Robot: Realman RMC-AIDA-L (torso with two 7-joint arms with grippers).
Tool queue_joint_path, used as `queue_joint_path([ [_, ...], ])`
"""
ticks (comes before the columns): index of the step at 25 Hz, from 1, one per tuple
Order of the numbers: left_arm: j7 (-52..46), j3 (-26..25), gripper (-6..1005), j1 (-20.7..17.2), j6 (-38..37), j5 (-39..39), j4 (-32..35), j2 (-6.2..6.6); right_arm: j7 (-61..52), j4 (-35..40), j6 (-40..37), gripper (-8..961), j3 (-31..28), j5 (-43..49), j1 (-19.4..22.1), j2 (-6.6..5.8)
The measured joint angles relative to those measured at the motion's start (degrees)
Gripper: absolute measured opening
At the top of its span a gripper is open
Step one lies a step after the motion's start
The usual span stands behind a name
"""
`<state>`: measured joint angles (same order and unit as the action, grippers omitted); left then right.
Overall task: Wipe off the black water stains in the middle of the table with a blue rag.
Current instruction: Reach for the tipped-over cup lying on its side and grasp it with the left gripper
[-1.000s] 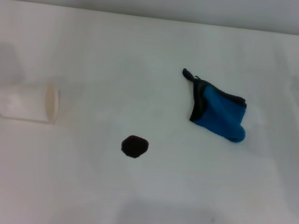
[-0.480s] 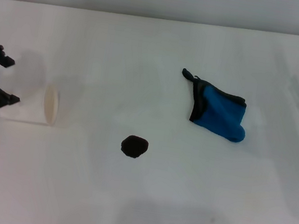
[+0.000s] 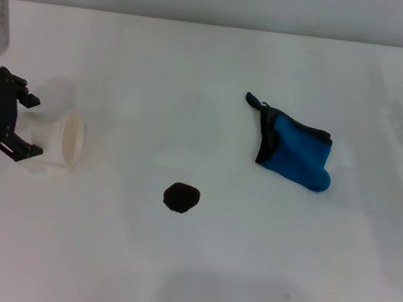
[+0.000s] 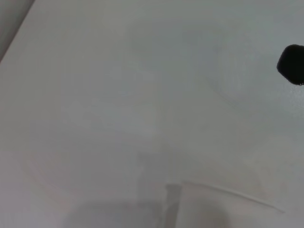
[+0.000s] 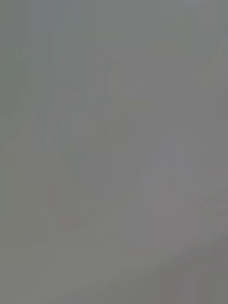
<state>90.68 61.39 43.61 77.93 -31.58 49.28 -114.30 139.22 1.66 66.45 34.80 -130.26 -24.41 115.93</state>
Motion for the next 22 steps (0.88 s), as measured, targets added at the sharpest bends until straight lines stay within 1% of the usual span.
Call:
queue_joint_path([
  [5,0.91,0.04,876,0.11,-1.93,0.03,-1.52,-0.68,0.00,0.37,0.00,839,-0.08,0.00,-0.03,-0.01],
  [12,1.81,0.05,877,0.85,-4.41,0.04,-4.56,-1.19,0.00,0.53,-0.01,839,-0.08,0.00,-0.34,-0.10],
  [22,2.01,-0.09,877,0.56,-6.58,-0.43,-6.37,-1.98,0.00,0.38,-0.01,838,-0.09,0.00,-0.30,-0.09],
])
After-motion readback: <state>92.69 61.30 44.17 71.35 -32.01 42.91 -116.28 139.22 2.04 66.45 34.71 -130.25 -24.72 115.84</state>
